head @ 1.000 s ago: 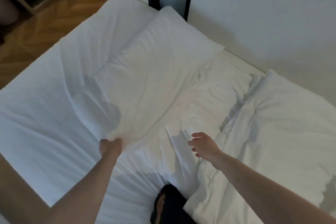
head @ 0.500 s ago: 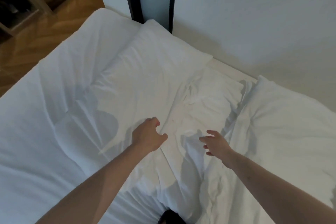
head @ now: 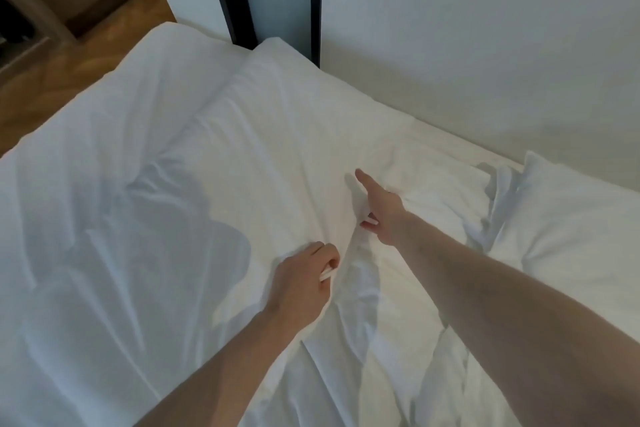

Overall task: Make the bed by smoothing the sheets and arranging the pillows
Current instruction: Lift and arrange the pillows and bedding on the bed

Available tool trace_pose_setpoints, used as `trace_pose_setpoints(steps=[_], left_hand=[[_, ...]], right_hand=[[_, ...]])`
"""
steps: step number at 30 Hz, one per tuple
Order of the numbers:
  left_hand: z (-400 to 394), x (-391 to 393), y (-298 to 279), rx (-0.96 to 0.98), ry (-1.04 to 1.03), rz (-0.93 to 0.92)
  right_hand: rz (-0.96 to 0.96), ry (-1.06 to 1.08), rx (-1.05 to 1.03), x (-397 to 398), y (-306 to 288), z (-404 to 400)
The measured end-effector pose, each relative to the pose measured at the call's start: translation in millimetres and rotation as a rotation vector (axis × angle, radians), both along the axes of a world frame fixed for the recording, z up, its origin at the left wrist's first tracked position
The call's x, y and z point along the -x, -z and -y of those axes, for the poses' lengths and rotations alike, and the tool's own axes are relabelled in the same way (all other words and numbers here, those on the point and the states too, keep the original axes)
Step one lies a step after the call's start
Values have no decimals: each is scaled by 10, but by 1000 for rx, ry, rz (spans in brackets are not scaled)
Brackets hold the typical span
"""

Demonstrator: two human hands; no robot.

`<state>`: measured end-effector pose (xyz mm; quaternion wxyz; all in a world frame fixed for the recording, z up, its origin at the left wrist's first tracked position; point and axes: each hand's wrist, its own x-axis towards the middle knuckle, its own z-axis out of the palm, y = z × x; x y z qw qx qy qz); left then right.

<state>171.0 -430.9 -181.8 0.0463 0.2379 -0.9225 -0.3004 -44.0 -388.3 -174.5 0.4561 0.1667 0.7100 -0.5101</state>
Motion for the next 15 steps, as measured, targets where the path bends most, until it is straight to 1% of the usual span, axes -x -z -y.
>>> trace_pose_setpoints(steps=[1,3,5,7,9,10,11,13,14,15], left_hand=[[-14,-27,-51,-10,12,-60],[-32,-77,-136,-9,81,-155],[-41,-113,-225,-19,141,-226],[8,-114,-318,-19,111,-311],[67,-95,-367,-9,29,-324],[81,-80,-345,-7,7,-266],[83,-66,-303,-3,16,-156],[69,-103,-153,-19,124,127],[62,-150,-61,-41,188,248],[53,-195,12,-58,236,329]], right_hand=[[18,37,29,-8,-2,105],[-5,96,97,-66,-97,351],[-44,101,161,-106,-272,620],[-19,57,263,-140,-514,844],[22,13,331,-145,-639,952],[19,11,318,-123,-617,941],[-1,17,269,-95,-561,881],[-77,-8,80,-37,-350,668],[-102,-41,-20,-34,-225,529],[-119,-30,-107,-29,-137,378]])
